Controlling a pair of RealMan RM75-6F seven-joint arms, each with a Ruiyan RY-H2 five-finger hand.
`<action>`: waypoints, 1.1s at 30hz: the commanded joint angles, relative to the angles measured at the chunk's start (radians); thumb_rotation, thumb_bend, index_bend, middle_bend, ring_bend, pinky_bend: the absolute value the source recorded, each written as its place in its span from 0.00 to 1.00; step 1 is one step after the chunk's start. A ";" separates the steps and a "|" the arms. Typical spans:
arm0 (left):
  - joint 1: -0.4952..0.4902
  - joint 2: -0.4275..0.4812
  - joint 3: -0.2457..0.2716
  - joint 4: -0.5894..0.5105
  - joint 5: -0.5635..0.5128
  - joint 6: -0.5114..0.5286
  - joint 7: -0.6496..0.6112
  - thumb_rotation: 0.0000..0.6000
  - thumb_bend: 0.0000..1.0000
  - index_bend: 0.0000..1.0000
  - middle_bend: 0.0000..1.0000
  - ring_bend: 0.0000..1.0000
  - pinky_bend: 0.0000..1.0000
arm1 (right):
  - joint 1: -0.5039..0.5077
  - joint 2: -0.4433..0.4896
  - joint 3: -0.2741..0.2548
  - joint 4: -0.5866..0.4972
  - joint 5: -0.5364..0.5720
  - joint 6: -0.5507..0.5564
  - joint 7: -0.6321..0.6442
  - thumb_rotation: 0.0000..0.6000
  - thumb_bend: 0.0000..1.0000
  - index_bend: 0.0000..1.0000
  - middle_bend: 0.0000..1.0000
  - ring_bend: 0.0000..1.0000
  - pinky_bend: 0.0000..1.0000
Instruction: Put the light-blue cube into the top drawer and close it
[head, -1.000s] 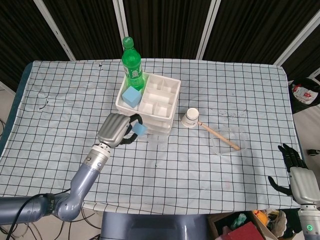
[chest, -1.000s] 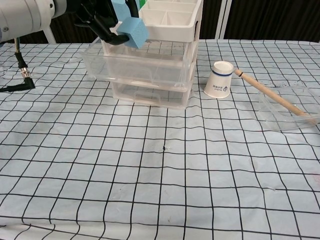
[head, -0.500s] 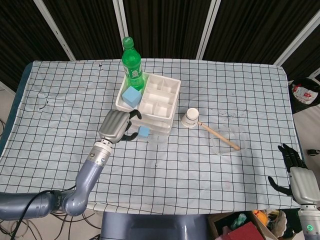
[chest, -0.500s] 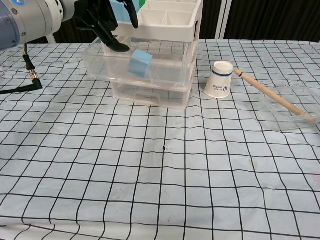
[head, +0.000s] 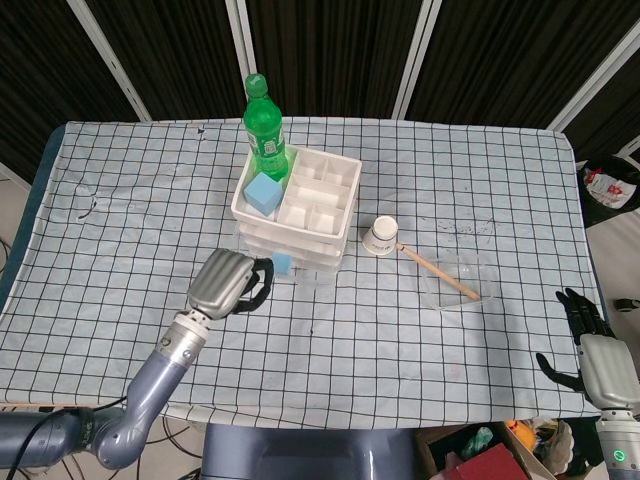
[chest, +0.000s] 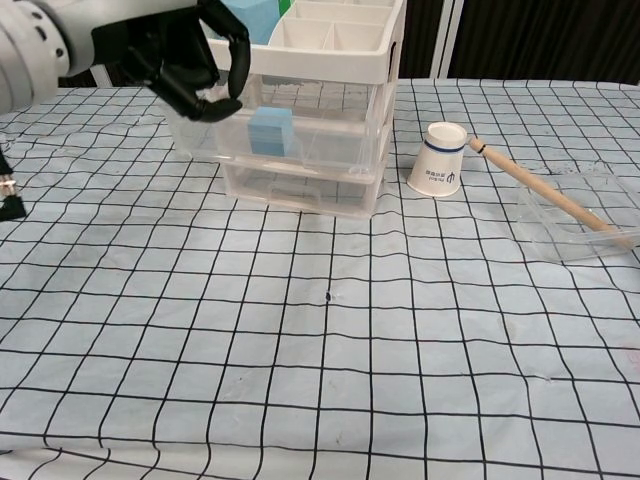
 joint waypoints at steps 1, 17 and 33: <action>0.031 0.017 0.053 -0.030 0.032 -0.010 -0.008 1.00 0.45 0.71 1.00 0.97 0.91 | -0.001 0.000 0.001 -0.002 0.001 0.002 0.000 1.00 0.25 0.03 0.00 0.00 0.18; 0.018 -0.095 0.068 0.103 -0.070 -0.065 0.048 1.00 0.45 0.70 1.00 0.96 0.91 | -0.001 0.002 0.001 -0.001 0.002 -0.001 0.008 1.00 0.25 0.03 0.00 0.00 0.18; -0.041 -0.212 0.014 0.267 -0.167 -0.114 0.084 1.00 0.45 0.69 1.00 0.96 0.91 | 0.001 0.005 0.003 -0.002 0.009 -0.009 0.019 1.00 0.25 0.03 0.00 0.00 0.18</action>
